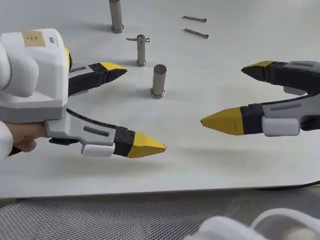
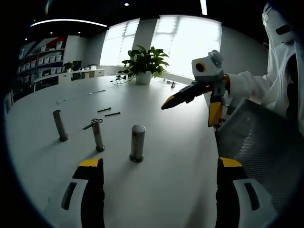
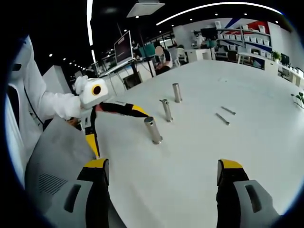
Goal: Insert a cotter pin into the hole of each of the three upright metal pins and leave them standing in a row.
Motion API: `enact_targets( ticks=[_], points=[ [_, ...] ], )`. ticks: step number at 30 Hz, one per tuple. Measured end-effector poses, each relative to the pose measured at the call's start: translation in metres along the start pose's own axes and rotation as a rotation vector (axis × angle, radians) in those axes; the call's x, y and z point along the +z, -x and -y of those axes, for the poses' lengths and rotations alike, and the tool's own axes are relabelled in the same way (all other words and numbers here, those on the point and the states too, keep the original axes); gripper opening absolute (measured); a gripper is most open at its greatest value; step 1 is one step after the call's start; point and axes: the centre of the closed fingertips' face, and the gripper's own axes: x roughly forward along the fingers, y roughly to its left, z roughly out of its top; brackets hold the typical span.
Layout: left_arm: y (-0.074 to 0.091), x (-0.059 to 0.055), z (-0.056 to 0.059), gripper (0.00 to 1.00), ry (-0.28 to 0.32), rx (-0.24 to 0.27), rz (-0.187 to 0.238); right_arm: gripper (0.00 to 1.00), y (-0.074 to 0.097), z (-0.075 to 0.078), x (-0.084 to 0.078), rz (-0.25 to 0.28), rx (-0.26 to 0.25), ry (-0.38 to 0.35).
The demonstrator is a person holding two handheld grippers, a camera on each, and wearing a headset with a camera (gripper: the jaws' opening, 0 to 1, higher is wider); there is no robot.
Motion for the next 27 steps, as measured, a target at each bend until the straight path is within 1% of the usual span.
enact_targets(
  ticks=[3,8,10,12,15,18,21,23,25,27],
  points=[
    [0.003,-0.002,-0.004,0.99,0.007,0.016,-0.006,0.92,0.001,0.000,0.000,-0.006,0.000,0.004],
    [0.005,-0.003,-0.002,0.99,0.021,0.028,-0.006,0.89,0.002,0.001,0.001,-0.022,0.008,0.021],
    [0.005,-0.005,-0.001,0.99,0.029,0.028,-0.010,0.87,0.002,0.004,0.003,-0.024,-0.001,0.038],
    [0.004,-0.008,0.000,0.99,0.032,0.032,-0.015,0.87,0.003,0.009,0.006,-0.025,-0.006,0.034],
    [0.006,-0.007,0.002,0.99,0.036,0.034,-0.013,0.85,0.004,0.013,0.009,-0.039,-0.004,0.054],
    [0.007,-0.006,0.003,0.99,0.043,0.036,-0.008,0.84,0.004,0.021,0.011,-0.062,-0.015,0.078],
    [0.010,-0.005,0.004,0.99,0.044,0.043,-0.008,0.81,0.001,0.033,0.014,-0.081,-0.017,0.088],
    [0.013,-0.001,0.005,0.99,0.043,0.048,0.000,0.79,0.000,0.039,0.017,-0.087,-0.016,0.107],
    [0.016,0.001,0.001,0.99,0.043,0.054,0.009,0.77,-0.003,0.045,0.019,-0.095,-0.014,0.127],
    [0.019,0.005,-0.001,0.99,0.041,0.062,0.023,0.76,-0.006,0.051,0.021,-0.108,-0.014,0.139]
  ],
)
